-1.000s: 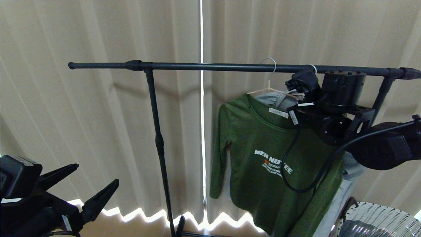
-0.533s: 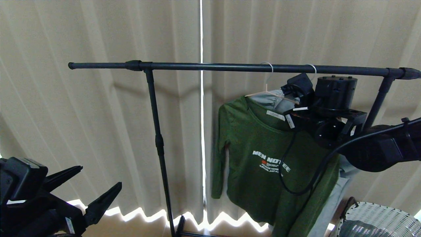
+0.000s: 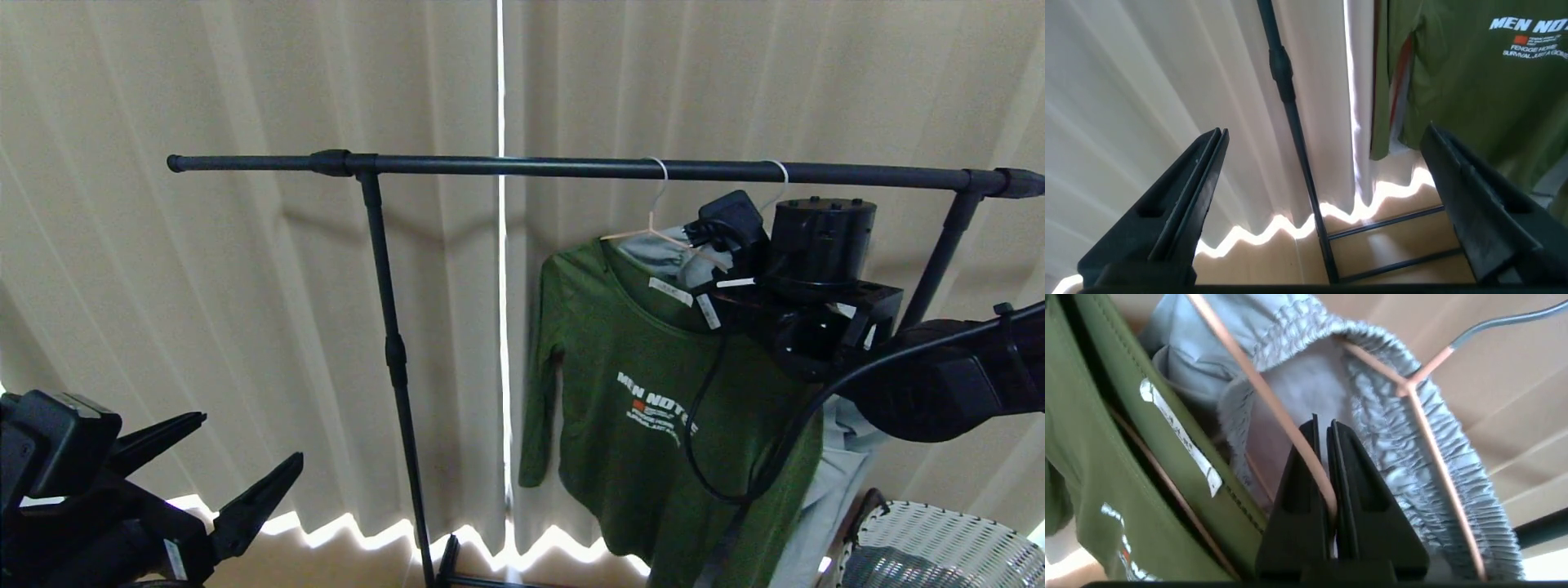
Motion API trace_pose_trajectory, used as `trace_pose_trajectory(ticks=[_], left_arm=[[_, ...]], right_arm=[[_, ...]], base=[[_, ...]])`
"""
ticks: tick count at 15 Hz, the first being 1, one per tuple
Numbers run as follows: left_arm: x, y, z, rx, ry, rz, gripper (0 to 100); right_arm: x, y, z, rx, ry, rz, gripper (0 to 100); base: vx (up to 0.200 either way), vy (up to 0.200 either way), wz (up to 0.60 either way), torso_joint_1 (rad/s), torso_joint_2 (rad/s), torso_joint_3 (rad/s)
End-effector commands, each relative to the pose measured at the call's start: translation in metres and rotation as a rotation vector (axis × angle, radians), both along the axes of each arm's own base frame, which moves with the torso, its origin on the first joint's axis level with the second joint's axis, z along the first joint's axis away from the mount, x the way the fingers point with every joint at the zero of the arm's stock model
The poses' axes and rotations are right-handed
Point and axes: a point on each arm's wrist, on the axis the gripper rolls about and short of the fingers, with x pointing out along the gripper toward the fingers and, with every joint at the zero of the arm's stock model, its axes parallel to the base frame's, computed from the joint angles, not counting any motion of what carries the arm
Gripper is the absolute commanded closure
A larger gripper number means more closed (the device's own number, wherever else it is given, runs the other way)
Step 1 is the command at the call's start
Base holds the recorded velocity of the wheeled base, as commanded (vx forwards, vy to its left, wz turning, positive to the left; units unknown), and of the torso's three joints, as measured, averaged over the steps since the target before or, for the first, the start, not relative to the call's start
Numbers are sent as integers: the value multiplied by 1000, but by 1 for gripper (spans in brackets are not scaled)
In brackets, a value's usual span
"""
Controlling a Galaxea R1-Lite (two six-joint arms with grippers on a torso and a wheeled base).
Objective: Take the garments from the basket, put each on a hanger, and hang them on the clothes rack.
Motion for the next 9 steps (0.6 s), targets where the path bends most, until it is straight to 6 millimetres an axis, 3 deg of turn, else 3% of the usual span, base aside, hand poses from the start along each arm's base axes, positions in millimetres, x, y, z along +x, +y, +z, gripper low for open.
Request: trace_pose_trajectory(ticks=[1,5,9], left_arm=[[0,0,0,-1,-1,0,0],[0,0,2,-1,-9,1,0],[0,0,2,-3,-13,3,0]], right_arm=[[-11,-1,5,33,-27,13,0],[-38,-5,-5,73,-53,156,0],[-45,-7,-10,108,-96,258,0]], base=[[0,0,0,0,0,0],[0,0,0,0,0,0],[0,0,0,0,0,0]])
